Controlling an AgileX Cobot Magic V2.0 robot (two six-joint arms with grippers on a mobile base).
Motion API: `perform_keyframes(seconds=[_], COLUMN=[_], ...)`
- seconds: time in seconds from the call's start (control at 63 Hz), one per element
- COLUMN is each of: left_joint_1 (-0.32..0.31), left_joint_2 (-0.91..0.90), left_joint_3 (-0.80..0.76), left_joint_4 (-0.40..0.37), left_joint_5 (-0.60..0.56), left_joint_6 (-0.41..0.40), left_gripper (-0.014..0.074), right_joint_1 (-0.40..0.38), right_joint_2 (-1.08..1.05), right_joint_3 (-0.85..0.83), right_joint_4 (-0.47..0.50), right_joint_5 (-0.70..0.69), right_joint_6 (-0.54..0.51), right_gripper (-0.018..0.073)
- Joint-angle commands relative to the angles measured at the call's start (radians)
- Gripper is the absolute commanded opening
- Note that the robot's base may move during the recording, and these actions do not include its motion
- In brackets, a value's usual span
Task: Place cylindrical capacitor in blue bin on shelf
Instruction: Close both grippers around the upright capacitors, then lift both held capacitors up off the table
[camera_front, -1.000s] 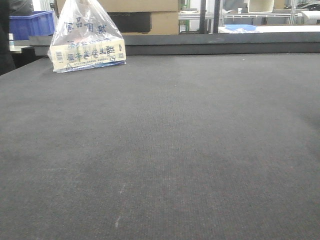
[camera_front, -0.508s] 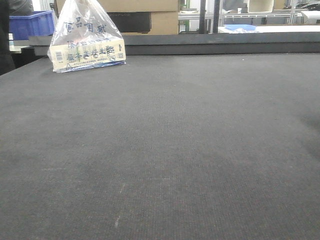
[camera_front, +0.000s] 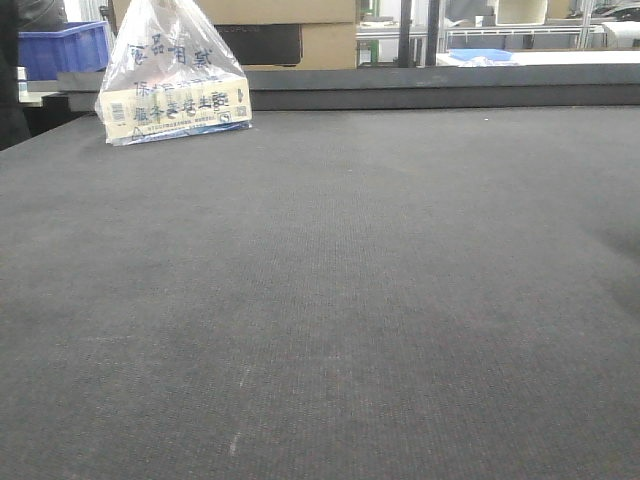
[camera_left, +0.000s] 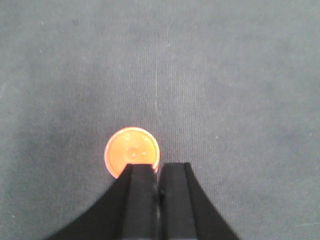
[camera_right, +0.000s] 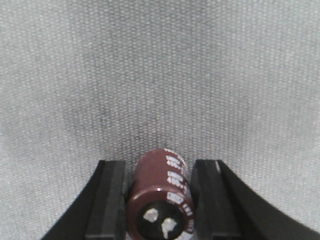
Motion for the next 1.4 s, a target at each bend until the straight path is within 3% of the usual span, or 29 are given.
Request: perform_keyframes(seconds=[0.0,0.079,0.127,0.397,0.571,1.048,1.127,1.238,1.317,1.381], left_joint_1=[0.004,0.004,0.004,0.004,0.013,0.034,0.034,0.034,0.034,0.034], left_joint_2=[0.031,0.053,0.067,0.241,0.349,0.446,0.446,0.446,0.446,0.444], left_joint_3=[-0.008,-0.008,-0.008,-0.06,-0.11,-0.129,-0.129,-0.129,-0.129,-0.131], left_joint_4=[0.001,0.001,0.001,0.07,0.079,0.078,0.078,0.078,0.078,0.078], left_joint_5=[-0.002,-0.018,-0.031,0.005,0.039,0.053,0.053,0.055,0.057,0.061], left_joint_6=[-0.005,-0.014,-0.023,-0.029,-0.089,-0.089,-0.089,-0.089,-0.089,-0.089], left_gripper=[0.0347,0.0559,0.0624,0.0457,0.0456,0.0446,0.0391,0.0179,-0.0062,-0.0109], right_joint_1=[0.0,0.0,0.0,0.0,0.0,0.0,0.0,0.0,0.0,0.0], right_joint_2=[0.0,0.0,0.0,0.0,0.0,0.0,0.0,0.0,-0.002,-0.003], right_joint_3=[-0.005,-0.005,-0.005,-0.005,-0.005,-0.005,-0.005,-0.005,-0.005,-0.007], right_joint_4=[-0.011,-0.011,-0.011,-0.011,-0.008,-0.001,-0.001,-0.001,-0.001,-0.001], right_joint_5=[-0.007,-0.007,-0.007,-0.015,-0.007,-0.031,-0.033,-0.035,-0.043,-0.045], right_joint_6=[-0.006,-0.006,-0.006,-0.006,-0.006,-0.006,-0.006,-0.006,0.001,0.001], right_gripper=[-0.0165,-0.0163,-0.0163,-0.0163,-0.0163,-0.0163,-0.0163,-0.0163,-0.0163,-0.0163])
